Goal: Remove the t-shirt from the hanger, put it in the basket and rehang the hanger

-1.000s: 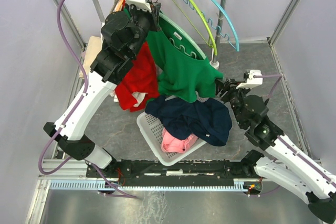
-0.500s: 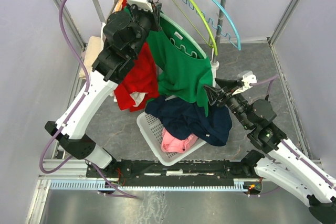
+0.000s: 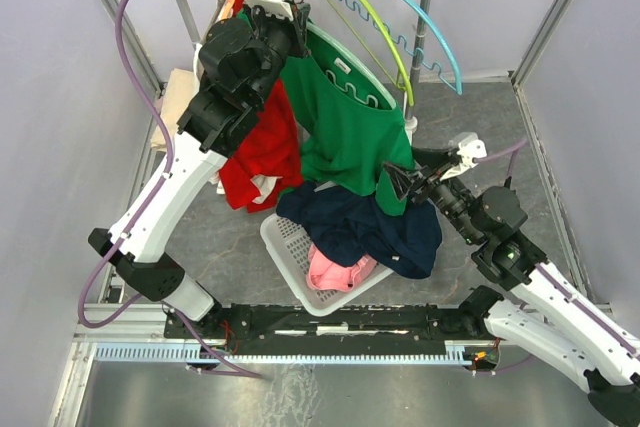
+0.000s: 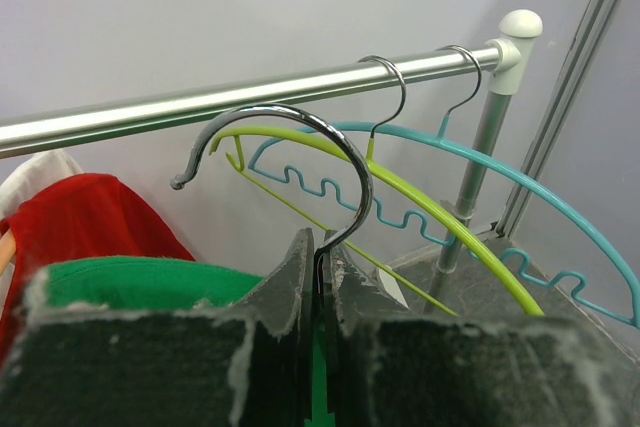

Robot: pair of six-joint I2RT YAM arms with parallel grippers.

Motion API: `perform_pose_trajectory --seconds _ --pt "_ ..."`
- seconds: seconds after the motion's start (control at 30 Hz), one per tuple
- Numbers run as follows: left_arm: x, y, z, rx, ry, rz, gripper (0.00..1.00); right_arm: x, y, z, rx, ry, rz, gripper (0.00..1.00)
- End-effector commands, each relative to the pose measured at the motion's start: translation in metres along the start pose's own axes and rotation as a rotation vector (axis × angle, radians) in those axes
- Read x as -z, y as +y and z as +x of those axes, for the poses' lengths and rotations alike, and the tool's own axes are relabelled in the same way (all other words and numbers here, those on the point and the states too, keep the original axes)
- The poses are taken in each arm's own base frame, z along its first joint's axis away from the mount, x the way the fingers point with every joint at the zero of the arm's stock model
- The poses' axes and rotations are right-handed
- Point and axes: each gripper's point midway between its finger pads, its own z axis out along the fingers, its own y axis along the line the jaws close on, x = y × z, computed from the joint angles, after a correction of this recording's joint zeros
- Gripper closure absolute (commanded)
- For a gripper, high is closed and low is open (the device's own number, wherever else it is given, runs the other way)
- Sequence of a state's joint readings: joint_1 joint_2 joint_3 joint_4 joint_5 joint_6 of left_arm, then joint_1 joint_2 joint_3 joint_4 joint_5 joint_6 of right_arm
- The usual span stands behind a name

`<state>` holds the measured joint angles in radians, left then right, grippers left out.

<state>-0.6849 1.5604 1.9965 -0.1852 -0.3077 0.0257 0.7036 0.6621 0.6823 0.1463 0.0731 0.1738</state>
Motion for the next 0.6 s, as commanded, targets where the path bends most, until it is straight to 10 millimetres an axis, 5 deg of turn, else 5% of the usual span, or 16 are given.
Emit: perform_pose_trajectory --seconds 0.0,0.33,0.57 --pt "0.009 0.001 -0.047 0.068 -0.133 0.017 0.97 -0.007 -0.007 -0.055 -0.002 -0.142 0.057 0.31" --pt "0.015 -0.003 -0.046 0.077 -0.128 0.046 0.97 -0.018 -0.016 -0.076 0.012 -0.193 0.118 0.45" --pt "0.014 -0.001 -0.048 0.082 -0.134 0.035 0.97 -0.013 -0.036 -0.063 -0.028 -0.178 0.231 0.98"
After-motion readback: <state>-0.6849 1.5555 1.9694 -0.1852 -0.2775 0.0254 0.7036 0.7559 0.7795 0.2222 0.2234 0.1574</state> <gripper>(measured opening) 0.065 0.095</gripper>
